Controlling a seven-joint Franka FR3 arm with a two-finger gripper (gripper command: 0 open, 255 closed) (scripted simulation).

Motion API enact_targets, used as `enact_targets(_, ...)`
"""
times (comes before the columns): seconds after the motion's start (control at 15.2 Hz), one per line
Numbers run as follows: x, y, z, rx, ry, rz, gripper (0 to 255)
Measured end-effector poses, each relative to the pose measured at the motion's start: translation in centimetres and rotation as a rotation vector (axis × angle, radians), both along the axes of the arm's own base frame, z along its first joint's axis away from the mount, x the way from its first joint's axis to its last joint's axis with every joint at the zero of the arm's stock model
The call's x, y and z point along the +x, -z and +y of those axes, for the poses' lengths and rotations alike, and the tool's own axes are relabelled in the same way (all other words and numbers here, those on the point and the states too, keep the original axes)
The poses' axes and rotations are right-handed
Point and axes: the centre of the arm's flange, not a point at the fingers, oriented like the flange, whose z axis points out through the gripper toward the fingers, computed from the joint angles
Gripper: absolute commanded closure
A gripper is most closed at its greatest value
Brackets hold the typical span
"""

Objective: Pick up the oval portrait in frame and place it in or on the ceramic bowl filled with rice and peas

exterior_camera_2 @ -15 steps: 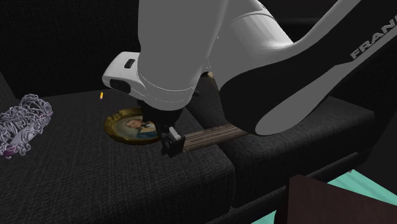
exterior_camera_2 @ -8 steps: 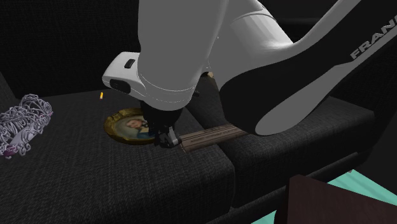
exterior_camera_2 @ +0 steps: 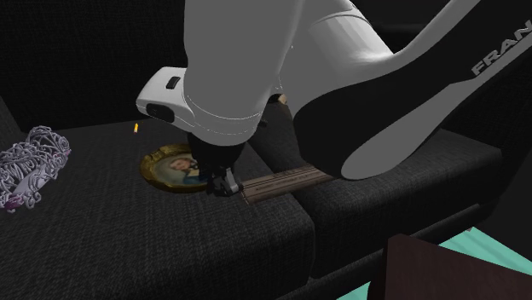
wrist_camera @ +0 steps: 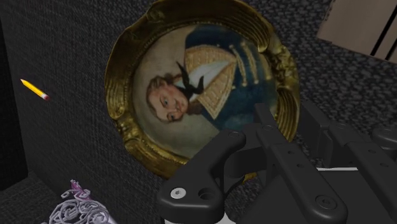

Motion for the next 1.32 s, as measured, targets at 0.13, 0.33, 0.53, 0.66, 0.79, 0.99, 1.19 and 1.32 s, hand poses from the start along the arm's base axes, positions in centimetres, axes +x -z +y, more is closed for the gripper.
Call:
enact_targets(0.13,0.0,-0.8,0.0,0.0,0.0,0.0,255)
enact_targets(0.33,0.0,-2.3,0.0,0.0,0.001,0.0,255)
enact_targets(0.53,0.0,-3.9,0.0,0.0,0.0,0.0,255)
enact_targets(0.66,0.0,-5.0,0.1,0.0,0.0,0.0,255)
enact_targets(0.79,-0.1,-5.8,0.0,0.0,0.001,0.0,255)
enact_targets(0.99,0.0,-7.5,0.0,0.0,0.001,0.0,255)
enact_targets(1.19,0.1,-9.1,-0.1,0.0,0.001,0.0,255)
enact_targets(1.32,0.0,-10.2,-0.1,0.0,0.001,0.0,255)
